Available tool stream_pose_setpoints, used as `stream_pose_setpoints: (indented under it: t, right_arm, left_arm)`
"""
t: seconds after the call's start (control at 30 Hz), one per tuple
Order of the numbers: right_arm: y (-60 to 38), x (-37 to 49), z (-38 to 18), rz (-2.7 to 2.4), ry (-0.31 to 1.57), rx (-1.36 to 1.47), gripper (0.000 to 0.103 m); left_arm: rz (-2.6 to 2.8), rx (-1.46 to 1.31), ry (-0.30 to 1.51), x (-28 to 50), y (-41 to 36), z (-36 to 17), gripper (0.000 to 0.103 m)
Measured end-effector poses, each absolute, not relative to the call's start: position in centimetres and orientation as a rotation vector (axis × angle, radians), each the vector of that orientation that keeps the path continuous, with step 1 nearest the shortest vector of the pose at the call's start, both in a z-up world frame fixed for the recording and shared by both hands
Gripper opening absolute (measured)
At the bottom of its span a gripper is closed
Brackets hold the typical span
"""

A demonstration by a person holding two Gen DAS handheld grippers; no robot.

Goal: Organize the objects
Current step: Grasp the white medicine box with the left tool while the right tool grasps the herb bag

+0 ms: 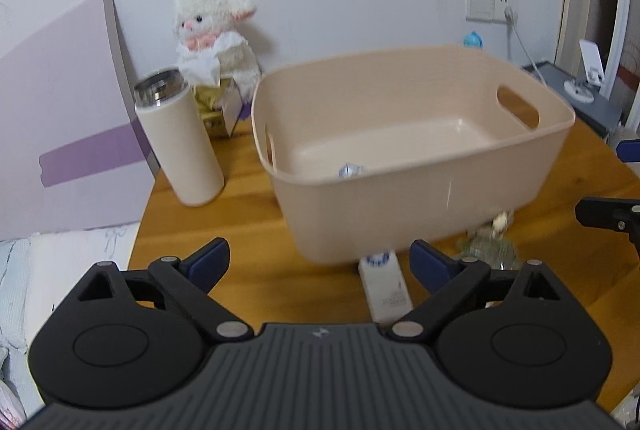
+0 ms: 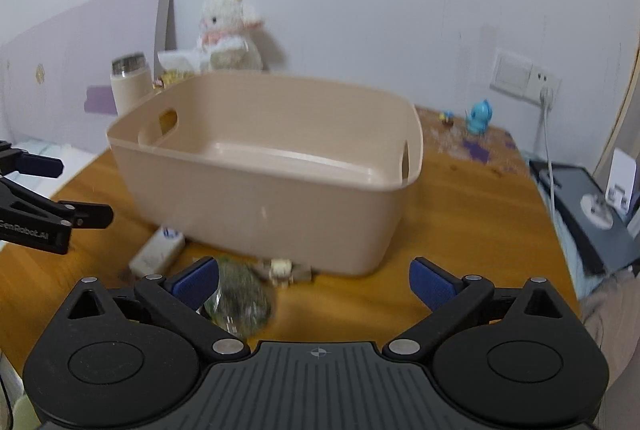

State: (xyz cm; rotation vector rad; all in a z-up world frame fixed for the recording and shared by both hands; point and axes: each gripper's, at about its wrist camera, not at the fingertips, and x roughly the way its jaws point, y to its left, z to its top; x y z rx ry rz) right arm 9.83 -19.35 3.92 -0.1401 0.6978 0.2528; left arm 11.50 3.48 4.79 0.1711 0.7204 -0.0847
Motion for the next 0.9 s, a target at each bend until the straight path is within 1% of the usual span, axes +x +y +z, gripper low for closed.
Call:
stream_pose_setpoints:
  t: [0.37,0.57,0.73,0.9]
  right_arm:
    - [-19.0,9.6,-0.1,0.268,0.833,-0.158,0.103]
    - [-18.1,10.1,-2.3,0.294,0.898,-0.168,0.103]
    - [-17.3,10.8,-3.8,0.307,0.927,-0.182,0.103]
    - [-17.0,11.7,-4.1,0.315,0.905,-0.161,0.103]
  left_arm:
    - [-0.119,0.175,0.834,10.2,3.8,-0.3,0.097]
    - [-0.149,0.150,0.873,10.5,3.4,-1.8,0.097]
    - [-0.166,0.124,0.884,11.2,3.0,-2.6,0.097]
    - [-0.169,0.111,0.895,12.3,2.5,-3.2,0.097]
